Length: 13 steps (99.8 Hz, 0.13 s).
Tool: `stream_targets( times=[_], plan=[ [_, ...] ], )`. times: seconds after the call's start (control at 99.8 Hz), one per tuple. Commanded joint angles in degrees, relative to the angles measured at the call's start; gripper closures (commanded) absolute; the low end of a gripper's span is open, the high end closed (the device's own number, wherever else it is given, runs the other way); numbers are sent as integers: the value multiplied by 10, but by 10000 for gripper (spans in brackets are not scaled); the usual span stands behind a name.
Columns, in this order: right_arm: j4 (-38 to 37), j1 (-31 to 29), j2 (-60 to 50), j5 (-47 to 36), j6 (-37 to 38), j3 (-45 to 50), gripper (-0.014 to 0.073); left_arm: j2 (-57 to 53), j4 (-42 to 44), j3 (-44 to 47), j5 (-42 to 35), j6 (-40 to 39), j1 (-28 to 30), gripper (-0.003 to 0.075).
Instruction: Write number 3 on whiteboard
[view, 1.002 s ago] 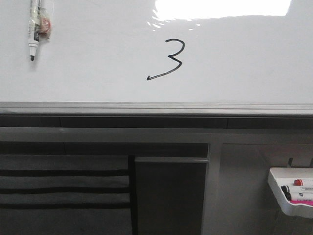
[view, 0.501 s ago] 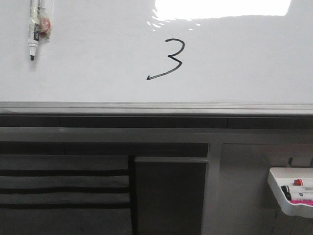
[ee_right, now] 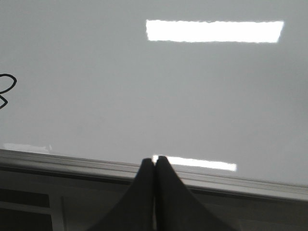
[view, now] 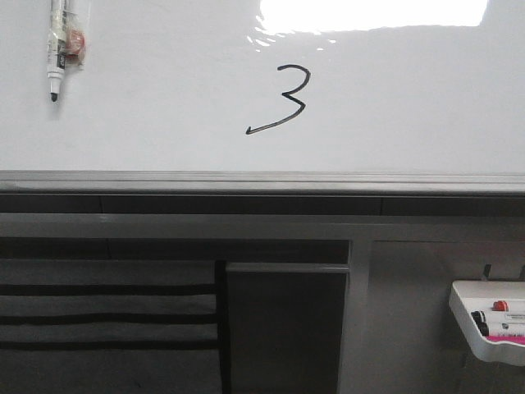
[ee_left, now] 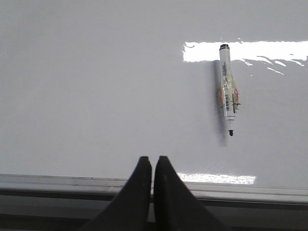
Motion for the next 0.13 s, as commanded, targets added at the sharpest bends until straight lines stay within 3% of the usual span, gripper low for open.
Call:
stream_targets(
  times=[0.0,0.12],
  plan=[
    [1,-3,-9,-42,-4,15,659,-16,-3,4,-43,-6,1,741],
    [1,-3,-9,-42,-4,15,659,-16,-3,4,-43,-6,1,741]
  ],
)
